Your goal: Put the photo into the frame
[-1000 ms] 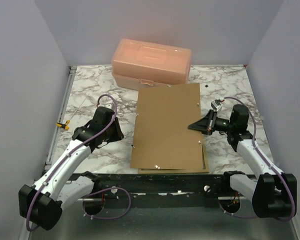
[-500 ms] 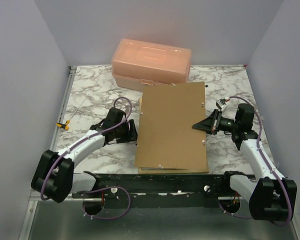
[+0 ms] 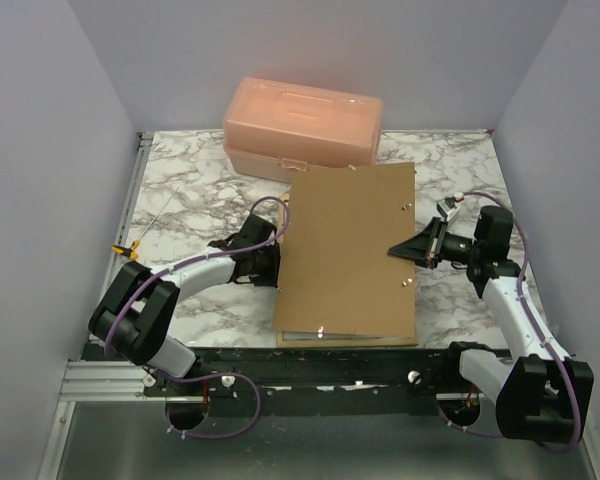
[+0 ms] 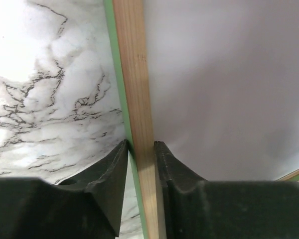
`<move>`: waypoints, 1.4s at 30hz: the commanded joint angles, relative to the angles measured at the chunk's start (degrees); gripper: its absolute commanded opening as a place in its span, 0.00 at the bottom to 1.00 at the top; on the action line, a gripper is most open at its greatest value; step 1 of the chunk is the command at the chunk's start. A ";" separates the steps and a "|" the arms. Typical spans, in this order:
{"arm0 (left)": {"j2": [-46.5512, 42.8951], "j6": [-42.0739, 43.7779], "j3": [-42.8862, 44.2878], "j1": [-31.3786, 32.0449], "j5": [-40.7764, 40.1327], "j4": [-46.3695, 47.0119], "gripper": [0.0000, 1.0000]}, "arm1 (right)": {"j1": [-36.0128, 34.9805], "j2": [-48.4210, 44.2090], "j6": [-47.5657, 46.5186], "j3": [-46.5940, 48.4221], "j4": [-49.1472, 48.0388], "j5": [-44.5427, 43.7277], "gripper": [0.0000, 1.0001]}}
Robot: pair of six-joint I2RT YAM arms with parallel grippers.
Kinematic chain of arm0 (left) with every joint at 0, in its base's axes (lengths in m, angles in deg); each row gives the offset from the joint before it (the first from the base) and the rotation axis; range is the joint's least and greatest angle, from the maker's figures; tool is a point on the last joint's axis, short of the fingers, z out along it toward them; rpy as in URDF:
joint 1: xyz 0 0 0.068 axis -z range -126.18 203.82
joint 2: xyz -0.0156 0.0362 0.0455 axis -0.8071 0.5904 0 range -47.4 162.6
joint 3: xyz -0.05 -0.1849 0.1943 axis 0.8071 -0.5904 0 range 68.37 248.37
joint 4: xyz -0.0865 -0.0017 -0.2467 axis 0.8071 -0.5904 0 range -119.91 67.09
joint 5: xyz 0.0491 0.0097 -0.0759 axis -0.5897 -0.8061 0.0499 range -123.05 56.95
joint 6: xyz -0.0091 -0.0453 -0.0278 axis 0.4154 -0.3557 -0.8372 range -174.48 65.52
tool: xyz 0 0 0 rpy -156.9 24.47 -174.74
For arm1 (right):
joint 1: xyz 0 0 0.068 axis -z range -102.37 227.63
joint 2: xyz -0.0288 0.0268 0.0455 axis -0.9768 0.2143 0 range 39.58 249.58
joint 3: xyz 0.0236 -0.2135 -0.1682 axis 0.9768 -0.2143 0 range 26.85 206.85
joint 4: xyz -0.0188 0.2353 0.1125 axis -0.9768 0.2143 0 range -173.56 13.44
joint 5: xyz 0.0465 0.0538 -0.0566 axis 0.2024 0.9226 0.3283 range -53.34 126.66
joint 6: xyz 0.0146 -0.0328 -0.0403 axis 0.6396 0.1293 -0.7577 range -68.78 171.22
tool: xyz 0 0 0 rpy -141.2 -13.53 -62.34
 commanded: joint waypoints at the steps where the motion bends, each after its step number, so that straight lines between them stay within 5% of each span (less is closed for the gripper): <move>1: 0.08 -0.16 0.44 0.34 -6.28 -3.43 0.20 | 0.13 -1.49 -0.92 1.95 1.12 2.20 0.00; 8: -3.56 2.27 -1.80 -1.36 -8.23 -5.53 0.01 | 0.18 -1.40 -2.20 1.64 2.03 1.85 0.00; 16: -9.60 1.88 -5.80 -2.14 -6.38 -6.19 0.01 | 0.16 -0.73 -4.77 0.49 3.50 0.94 0.00; 18: -10.61 1.75 -6.06 -2.08 -6.46 -6.53 0.10 | 0.16 -0.22 -5.74 0.18 4.05 0.83 0.00; 22: -13.42 1.66 -4.98 -2.14 -6.65 -9.17 0.50 | 0.12 1.28 -8.04 -0.12 5.29 1.01 0.00; 24: -15.80 1.81 -4.17 -2.16 -6.83 -10.90 0.58 | 0.12 1.96 -8.82 -0.08 5.84 0.92 0.01; 42: -27.55 -0.83 -4.21 -1.66 -8.51 -19.44 0.60 | 0.12 2.30 6.13 -4.35 -13.67 4.03 0.00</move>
